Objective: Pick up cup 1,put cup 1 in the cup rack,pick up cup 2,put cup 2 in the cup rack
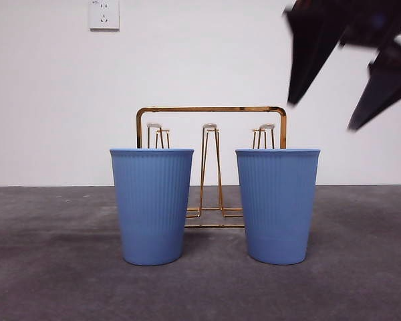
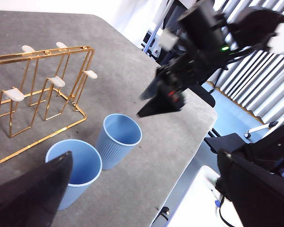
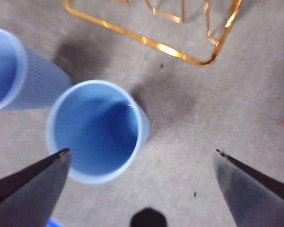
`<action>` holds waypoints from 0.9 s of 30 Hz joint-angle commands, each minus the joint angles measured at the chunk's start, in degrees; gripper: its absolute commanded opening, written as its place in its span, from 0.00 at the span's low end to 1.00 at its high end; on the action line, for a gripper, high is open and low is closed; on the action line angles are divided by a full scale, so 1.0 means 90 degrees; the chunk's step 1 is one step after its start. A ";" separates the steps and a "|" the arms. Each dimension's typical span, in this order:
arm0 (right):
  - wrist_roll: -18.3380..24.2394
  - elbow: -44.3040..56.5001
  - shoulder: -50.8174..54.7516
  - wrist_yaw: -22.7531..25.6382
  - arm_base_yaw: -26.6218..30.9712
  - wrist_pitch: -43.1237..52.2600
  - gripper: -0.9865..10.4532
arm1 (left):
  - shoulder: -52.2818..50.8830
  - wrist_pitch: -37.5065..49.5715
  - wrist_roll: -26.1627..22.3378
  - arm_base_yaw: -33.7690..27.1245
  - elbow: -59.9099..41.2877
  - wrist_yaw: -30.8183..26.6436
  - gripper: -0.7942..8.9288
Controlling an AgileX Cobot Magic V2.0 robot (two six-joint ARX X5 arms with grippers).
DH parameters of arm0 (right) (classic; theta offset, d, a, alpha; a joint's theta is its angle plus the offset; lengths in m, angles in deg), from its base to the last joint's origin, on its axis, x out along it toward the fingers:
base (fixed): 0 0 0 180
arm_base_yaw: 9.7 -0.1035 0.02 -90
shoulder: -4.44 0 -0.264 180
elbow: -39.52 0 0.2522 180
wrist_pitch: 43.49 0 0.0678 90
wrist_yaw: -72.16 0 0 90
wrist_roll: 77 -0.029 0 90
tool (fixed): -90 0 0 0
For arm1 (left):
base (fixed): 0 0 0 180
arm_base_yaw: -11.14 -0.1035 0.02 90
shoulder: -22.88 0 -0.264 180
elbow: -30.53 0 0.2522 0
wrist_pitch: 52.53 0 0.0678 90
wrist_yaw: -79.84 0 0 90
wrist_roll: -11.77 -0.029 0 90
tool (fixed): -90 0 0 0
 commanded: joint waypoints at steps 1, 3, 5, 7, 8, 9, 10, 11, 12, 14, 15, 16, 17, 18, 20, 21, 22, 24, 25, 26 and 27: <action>-0.0100 -0.0027 -0.0357 0.0056 -0.0085 0.0138 0.53 | -0.0002 0.0078 -0.0002 0.0027 0.0012 0.0049 0.73; -0.0153 -0.0027 -0.0602 0.0080 -0.0114 0.0262 0.52 | -0.0002 0.0078 0.0017 0.0027 0.0012 0.0051 0.73; -0.0216 -0.0027 -0.0804 0.0107 -0.0117 0.0381 0.52 | -0.0002 0.0078 0.0024 0.0027 0.0012 0.0078 0.73; -0.0236 -0.0027 -0.0974 0.0109 -0.0124 0.0474 0.52 | 0.0002 0.0092 0.0027 0.0053 0.0012 0.0221 0.73; -0.0236 -0.0027 -0.1066 0.0121 -0.0126 0.0493 0.51 | 0.0015 0.0124 0.0049 0.0080 0.0012 0.0304 0.73; -0.0233 -0.0027 -0.1154 0.0129 -0.0126 0.0500 0.48 | 0.0022 0.0170 0.0053 0.0109 0.0012 0.0374 0.73; -0.0233 -0.0027 -0.1231 0.0129 -0.0126 0.0505 0.45 | 0.0034 0.0223 0.0090 0.0141 0.0012 0.0418 0.73; -0.0233 -0.0027 -0.1314 0.0124 -0.0129 0.0515 0.41 | 0.0044 0.0291 0.0155 0.0175 0.0012 0.0471 0.73; -0.0233 -0.0027 -0.1394 0.0124 -0.0143 0.0522 0.39 | 0.0063 0.0369 0.0219 0.0202 0.0012 0.0529 0.73; -0.0233 -0.0027 -0.1530 0.0109 -0.0148 0.0522 0.38 | 0.0107 0.0512 0.0323 0.0260 0.0012 0.0610 0.73; -0.0233 -0.0027 -0.1579 0.0107 -0.0148 0.0520 0.38 | 0.0141 0.0585 0.0384 0.0279 0.0012 0.0634 0.73; -0.0233 -0.0027 -0.1617 0.0107 -0.0148 0.0522 0.35 | 0.0160 0.0619 0.0418 0.0296 0.0012 0.0680 0.73; -0.0233 -0.0027 -0.1647 0.0104 -0.0148 0.0522 0.28 | 0.0180 0.0646 0.0449 0.0308 0.0012 0.0709 0.73; -0.0228 -0.0027 -0.1649 0.0104 -0.0148 0.0527 0.21 | 0.0209 0.0653 0.0483 0.0313 0.0012 0.0712 0.73; -0.0223 -0.0027 -0.1647 0.0102 -0.0148 0.0568 0.11 | 0.0255 0.0648 0.0498 0.0313 0.0012 0.0714 0.73; -0.0206 -0.0027 -0.1642 0.0102 -0.0148 0.0580 0.08 | 0.0277 0.0648 0.0495 0.0313 0.0012 0.0714 0.73; -0.0194 -0.0027 -0.1642 0.0102 -0.0148 0.0580 0.08 | 0.0294 0.0651 0.0495 0.0313 0.0012 0.0714 0.73; -0.0148 -0.0027 -0.1642 0.0102 -0.0148 0.0573 0.08 | 0.0330 0.0656 0.0495 0.0313 0.0012 0.0714 0.73; -0.0129 -0.0027 -0.1642 0.0102 -0.0148 0.0580 0.08 | 0.0342 0.0658 0.0498 0.0316 0.0012 0.0714 0.73; -0.0100 -0.0027 -0.1639 0.0102 -0.0148 0.0585 0.08 | 0.0357 0.0673 0.0500 0.0318 0.0012 0.0716 0.73; -0.0085 -0.0027 -0.1639 0.0100 -0.0148 0.0588 0.08 | 0.0372 0.0702 0.0512 0.0328 0.0012 0.0729 0.73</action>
